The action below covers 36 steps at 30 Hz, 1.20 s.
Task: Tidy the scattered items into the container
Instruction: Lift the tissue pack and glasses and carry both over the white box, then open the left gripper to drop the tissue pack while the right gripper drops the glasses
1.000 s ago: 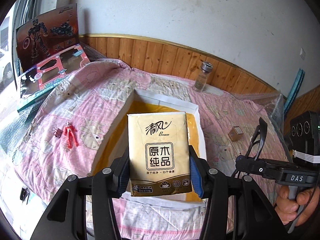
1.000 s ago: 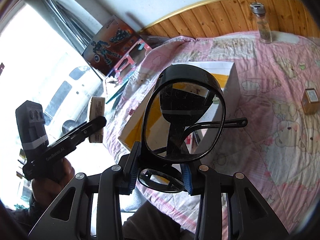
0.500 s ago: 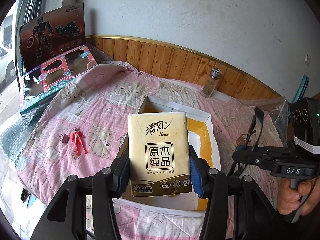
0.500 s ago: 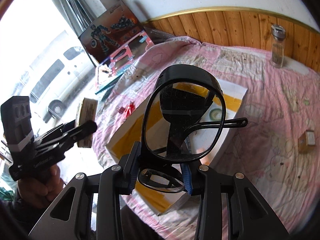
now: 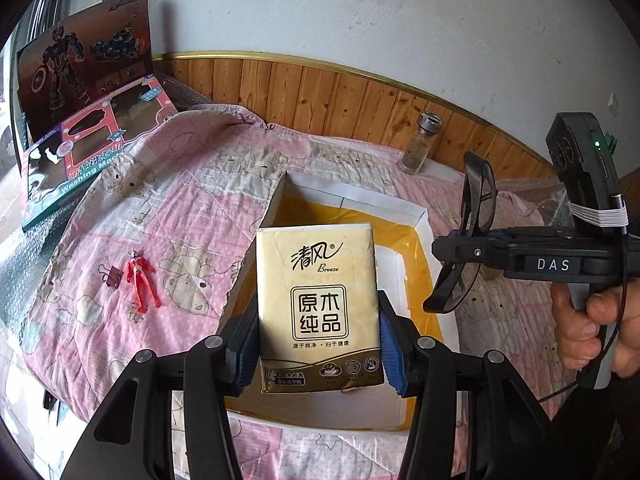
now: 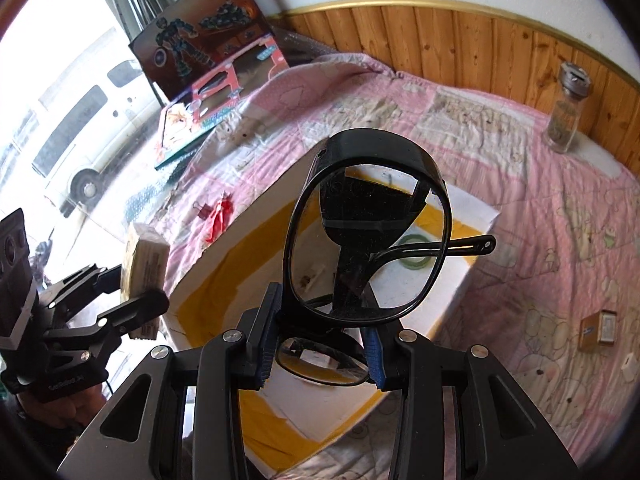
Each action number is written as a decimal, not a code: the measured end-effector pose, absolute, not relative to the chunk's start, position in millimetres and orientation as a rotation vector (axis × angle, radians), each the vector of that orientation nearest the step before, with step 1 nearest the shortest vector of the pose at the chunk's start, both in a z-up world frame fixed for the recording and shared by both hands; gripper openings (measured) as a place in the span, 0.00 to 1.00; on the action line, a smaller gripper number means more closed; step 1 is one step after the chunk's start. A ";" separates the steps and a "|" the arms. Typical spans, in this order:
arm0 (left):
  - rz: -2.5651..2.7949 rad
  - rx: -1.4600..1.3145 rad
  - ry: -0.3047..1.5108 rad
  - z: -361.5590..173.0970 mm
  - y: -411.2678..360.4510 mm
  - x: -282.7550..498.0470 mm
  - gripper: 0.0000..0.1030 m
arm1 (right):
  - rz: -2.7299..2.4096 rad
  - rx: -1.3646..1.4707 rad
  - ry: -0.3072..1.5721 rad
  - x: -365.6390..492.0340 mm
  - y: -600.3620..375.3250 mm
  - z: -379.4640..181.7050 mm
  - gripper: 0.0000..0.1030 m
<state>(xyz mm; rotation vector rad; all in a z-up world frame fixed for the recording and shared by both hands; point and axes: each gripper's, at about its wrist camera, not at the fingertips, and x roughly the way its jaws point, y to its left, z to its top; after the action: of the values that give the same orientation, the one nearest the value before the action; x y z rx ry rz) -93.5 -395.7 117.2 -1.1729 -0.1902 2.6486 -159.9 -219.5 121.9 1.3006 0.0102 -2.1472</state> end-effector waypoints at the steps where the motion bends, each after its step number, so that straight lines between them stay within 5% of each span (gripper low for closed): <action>1: 2.647 -1.181 -0.196 114.9 -397.8 -96.3 0.51 | -2.140 1.310 0.015 -160.3 -223.4 117.0 0.38; 14: 2.532 -1.283 -0.162 77.4 -385.4 -117.7 0.51 | -2.117 1.452 0.152 -198.9 -235.9 71.1 0.38; 30: 2.436 -1.418 -0.008 33.7 -367.8 -132.7 0.51 | -1.908 1.504 0.736 -227.9 -276.0 29.9 0.38; 36: 2.408 -1.480 0.033 20.3 -367.7 -136.1 0.51 | -1.845 1.546 0.819 -233.7 -282.5 10.5 0.38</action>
<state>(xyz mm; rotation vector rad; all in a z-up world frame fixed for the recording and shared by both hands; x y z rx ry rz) -136.1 -367.7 20.3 -1.4796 0.0325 2.4083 -233.7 -282.5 10.5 1.5463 0.8187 -1.8454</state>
